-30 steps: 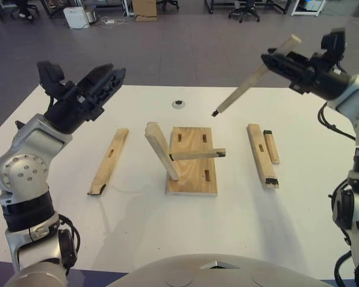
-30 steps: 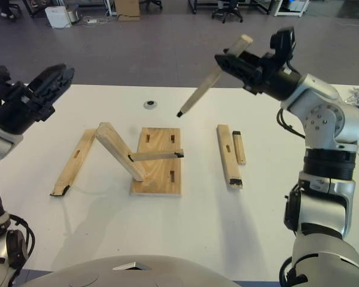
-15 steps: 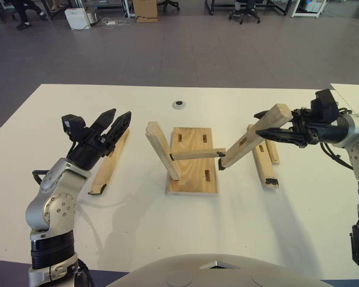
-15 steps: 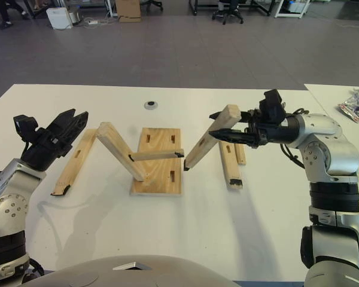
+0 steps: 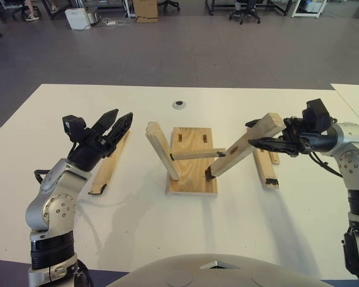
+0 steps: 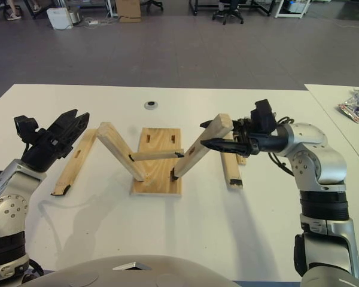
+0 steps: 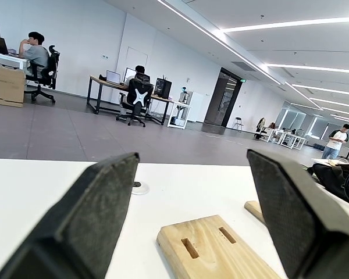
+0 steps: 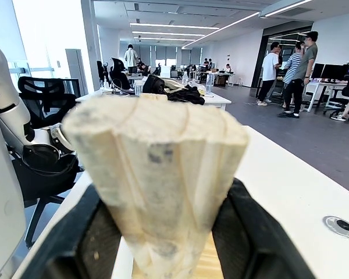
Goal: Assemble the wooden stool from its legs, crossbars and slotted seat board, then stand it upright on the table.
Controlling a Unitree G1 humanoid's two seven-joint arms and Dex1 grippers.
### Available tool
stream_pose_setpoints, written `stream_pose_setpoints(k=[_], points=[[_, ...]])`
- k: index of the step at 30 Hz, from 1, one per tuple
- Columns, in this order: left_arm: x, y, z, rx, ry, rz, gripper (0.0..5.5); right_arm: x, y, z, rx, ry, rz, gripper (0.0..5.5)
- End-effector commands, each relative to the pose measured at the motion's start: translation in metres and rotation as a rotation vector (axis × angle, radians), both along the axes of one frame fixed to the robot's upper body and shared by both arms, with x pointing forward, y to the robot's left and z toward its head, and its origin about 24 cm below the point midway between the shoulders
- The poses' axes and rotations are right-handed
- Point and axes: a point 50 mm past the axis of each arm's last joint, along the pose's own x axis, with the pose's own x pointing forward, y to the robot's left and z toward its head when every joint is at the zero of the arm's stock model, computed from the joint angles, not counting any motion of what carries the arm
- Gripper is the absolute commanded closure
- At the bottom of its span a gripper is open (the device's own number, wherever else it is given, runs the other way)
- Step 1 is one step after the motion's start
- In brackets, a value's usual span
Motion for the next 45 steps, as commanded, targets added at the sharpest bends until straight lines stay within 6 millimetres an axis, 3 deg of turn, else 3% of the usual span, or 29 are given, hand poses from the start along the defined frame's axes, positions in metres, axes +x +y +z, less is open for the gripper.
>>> stream_pose_setpoints(k=[1,5,11,20,23,30,38,42,45], points=[[-0.001,-0.002,0.004,0.017,-0.011,-0.03,2.08,-0.002,0.004,-0.013,-0.01,0.023,0.014,3.43],[-0.002,-0.001,0.005,0.021,-0.013,-0.032,2.08,-0.001,0.002,-0.021,-0.03,0.026,0.013,3.43],[-0.005,-0.005,0.003,0.007,-0.012,-0.031,2.08,0.014,0.0,-0.012,-0.029,-0.026,-0.013,3.43],[-0.008,-0.01,0.0,-0.016,-0.013,-0.021,2.08,0.016,0.013,-0.009,-0.08,-0.051,0.048,3.43],[-0.007,-0.013,0.0,-0.021,-0.017,-0.025,2.08,0.026,0.022,-0.01,-0.102,-0.04,0.029,3.43],[-0.005,-0.02,0.001,-0.03,-0.027,-0.042,2.08,0.037,0.045,-0.021,-0.233,0.046,0.077,3.43],[-0.002,-0.024,0.0,-0.043,-0.037,-0.042,2.08,0.039,0.039,-0.06,-0.444,0.124,0.022,3.43],[-0.001,-0.025,0.0,-0.045,-0.042,-0.042,2.08,0.039,0.037,-0.063,-0.469,0.084,-0.052,3.43],[-0.001,-0.026,-0.001,-0.044,-0.043,-0.039,2.08,0.033,0.038,-0.057,-0.475,0.065,-0.004,3.43]])
